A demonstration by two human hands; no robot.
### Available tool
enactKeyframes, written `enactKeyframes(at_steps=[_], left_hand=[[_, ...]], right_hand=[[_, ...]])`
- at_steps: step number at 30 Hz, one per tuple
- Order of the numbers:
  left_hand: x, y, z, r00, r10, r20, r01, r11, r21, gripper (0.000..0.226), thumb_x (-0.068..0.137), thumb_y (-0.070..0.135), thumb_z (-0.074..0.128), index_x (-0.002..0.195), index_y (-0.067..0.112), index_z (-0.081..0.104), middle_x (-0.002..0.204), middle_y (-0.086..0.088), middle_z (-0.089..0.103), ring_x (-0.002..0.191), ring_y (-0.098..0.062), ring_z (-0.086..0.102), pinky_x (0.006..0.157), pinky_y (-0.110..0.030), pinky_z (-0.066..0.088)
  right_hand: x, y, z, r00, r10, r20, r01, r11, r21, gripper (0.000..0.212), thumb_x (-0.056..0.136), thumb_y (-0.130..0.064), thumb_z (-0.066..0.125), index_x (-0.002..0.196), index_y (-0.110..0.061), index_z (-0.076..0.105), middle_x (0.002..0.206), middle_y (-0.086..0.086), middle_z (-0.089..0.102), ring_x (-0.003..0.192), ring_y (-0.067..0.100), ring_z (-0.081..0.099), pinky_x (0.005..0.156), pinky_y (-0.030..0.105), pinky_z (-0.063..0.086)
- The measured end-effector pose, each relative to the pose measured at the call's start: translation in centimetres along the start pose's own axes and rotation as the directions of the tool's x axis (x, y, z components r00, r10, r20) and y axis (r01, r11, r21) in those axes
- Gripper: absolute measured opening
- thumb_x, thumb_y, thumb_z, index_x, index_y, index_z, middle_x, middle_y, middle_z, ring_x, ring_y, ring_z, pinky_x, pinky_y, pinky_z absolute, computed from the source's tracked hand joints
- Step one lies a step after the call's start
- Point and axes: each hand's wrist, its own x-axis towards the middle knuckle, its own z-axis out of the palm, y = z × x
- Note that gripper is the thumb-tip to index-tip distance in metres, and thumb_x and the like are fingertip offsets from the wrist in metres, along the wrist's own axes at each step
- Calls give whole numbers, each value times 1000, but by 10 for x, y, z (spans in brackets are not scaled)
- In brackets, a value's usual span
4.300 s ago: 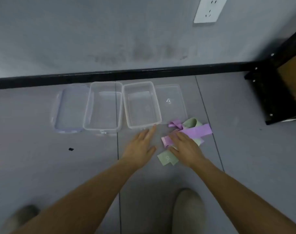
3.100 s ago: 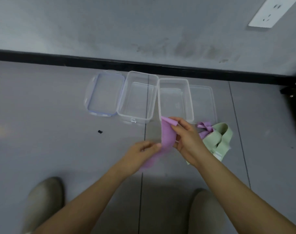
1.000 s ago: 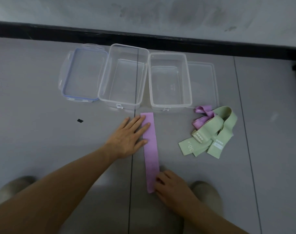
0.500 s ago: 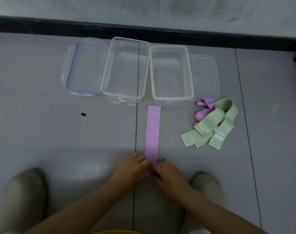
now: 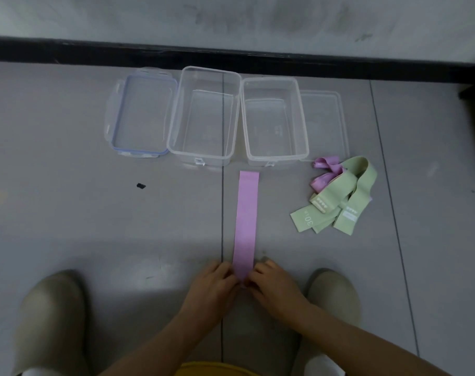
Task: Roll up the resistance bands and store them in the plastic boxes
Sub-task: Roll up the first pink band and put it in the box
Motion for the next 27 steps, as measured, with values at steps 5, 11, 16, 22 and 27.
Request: enactKeyframes(at_steps=[5, 11, 16, 22, 27], left_hand=[[-4, -1, 6, 983, -179, 44, 182, 981, -64, 7, 88, 35, 56, 89, 28, 58, 86, 5, 60, 80, -20, 55, 62, -35, 47], [-2, -3, 9, 989, -148, 13, 148, 988, -42, 9, 83, 28, 65, 84, 25, 56, 84, 3, 54, 75, -21, 55, 57, -33, 42], [-1, 1, 9, 991, -136, -4, 136, 990, -27, 11, 81, 28, 63, 81, 23, 54, 84, 3, 52, 72, -18, 54, 57, -26, 34], [-3, 3, 10, 988, -151, -13, 151, 988, -44, 13, 84, 28, 66, 85, 25, 54, 87, 4, 50, 76, -18, 52, 59, -29, 37], [-3, -1, 7, 996, -86, 5, 86, 996, -29, 13, 82, 29, 68, 88, 26, 57, 89, 4, 52, 77, -18, 54, 60, -27, 39]], right_hand=[[-1, -11, -1, 997, 61, -39, -60, 997, 42, 18, 94, -39, 56, 103, -28, 66, 104, -6, 62, 100, 14, 50, 84, 27, 46], [-2, -9, 9, 992, 92, -85, -92, 996, 5, 11, 91, -36, 55, 95, -30, 62, 91, -6, 62, 87, 16, 52, 71, 30, 49], [-4, -3, 16, 996, 21, -92, -29, 996, -85, 16, 88, -41, 54, 89, -29, 64, 83, -7, 60, 77, 16, 52, 67, 29, 49], [2, 0, 15, 992, -1, -122, -9, 997, -81, 14, 86, -41, 56, 85, -30, 65, 80, -9, 61, 74, 15, 53, 66, 28, 50], [1, 0, 13, 990, 54, -130, -57, 998, -19, 15, 88, -44, 59, 86, -31, 65, 83, -11, 63, 78, 11, 54, 70, 24, 46]])
